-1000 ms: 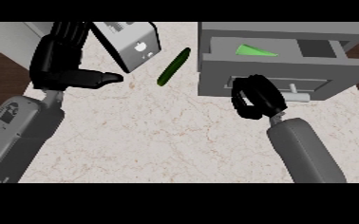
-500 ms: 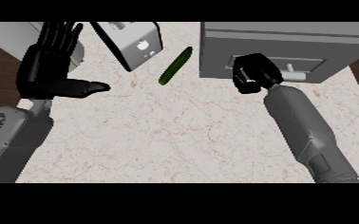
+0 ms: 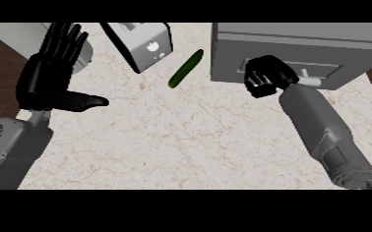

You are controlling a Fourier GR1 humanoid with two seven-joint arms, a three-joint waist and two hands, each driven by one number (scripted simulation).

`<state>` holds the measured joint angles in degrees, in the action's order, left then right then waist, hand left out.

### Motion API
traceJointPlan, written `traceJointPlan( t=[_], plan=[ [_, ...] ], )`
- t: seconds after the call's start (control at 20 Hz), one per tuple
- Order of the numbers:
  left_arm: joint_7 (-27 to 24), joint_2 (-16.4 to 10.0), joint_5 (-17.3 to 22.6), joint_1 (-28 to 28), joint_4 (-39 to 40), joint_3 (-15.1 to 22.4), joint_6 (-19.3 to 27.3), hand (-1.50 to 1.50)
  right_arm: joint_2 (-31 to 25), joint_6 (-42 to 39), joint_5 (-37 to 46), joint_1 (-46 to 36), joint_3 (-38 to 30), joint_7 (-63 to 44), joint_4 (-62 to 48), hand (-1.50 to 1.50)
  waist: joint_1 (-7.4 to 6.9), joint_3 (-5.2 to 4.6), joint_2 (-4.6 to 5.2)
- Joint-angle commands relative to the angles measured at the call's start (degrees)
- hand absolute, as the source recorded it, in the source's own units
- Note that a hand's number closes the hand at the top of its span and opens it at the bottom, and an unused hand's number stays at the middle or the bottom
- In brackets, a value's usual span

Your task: Pick up the cup, place it into the drawer and close the drawer

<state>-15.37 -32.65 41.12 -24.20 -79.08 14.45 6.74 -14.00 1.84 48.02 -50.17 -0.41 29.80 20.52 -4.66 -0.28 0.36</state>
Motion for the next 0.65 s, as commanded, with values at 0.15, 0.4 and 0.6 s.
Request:
traceJointPlan(
  t=[0.15, 0.4, 0.6],
  plan=[
    [-1.28, 2.35, -0.56, 0.53, 0.35, 1.21, -0.99, -1.50, -5.32, 0.46, -2.32, -6.26, -4.94, -3.42, -4.81, 1.50, -1.87, 0.49, 2.54],
    [-1.79, 2.22, -0.80, 0.57, 0.65, 0.99, -1.88, -1.50, -6.31, 0.54, -3.62, -6.03, -6.27, -0.36, -4.66, 1.50, -2.08, 0.52, 2.67],
    [-1.38, 3.13, -1.15, 0.59, 1.11, 1.50, -1.33, -1.50, -5.83, 1.67, -3.89, -5.48, -6.66, 0.25, -5.05, 1.50, -1.87, 0.53, 2.57]
  ],
)
